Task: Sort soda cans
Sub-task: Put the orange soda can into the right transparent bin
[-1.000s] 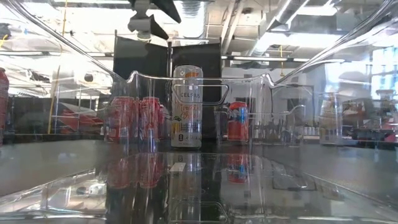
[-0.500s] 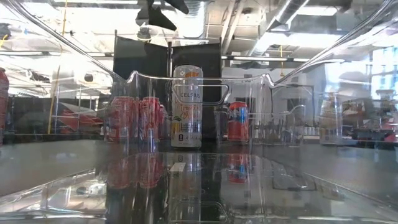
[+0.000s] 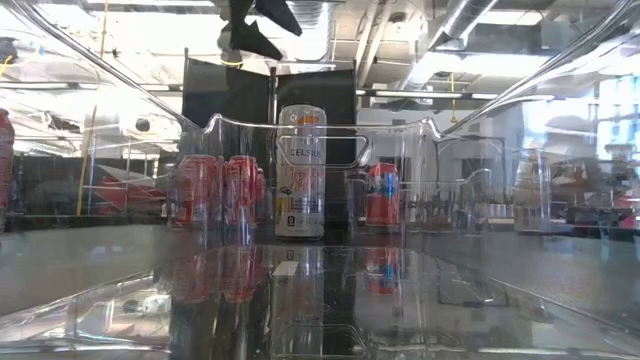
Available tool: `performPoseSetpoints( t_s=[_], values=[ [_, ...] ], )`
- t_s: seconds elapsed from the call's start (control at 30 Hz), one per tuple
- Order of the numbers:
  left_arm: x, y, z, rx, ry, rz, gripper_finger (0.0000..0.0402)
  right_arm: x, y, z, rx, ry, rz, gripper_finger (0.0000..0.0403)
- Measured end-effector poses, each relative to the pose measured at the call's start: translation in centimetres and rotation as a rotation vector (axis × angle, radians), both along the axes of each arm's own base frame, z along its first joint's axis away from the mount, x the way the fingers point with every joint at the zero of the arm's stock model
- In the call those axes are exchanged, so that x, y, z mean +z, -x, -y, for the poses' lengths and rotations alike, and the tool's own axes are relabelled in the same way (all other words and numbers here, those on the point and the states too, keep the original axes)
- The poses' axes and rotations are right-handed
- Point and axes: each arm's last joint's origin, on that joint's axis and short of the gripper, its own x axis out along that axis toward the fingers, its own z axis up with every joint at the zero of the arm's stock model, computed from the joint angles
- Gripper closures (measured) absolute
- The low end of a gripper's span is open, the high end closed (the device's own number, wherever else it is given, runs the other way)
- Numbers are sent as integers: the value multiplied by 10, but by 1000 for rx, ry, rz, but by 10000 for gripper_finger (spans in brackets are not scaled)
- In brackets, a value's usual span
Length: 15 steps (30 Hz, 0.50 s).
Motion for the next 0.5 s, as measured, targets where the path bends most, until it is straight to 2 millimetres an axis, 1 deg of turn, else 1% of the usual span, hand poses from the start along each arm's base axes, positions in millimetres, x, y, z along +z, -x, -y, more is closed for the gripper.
performPoseSetpoints(
  t_s=[0.1,0.33,0.5],
  values=[
    [-4,0,0,-2,13,-8,66,-6,4,-7,-1,30,-23,71],
    [-3,0,0,-2,12,-2,66,-24,15,-25,53,113,-31,71],
    [-3,0,0,1,18,2,66,-36,19,-31,82,178,-58,71]
  ],
)
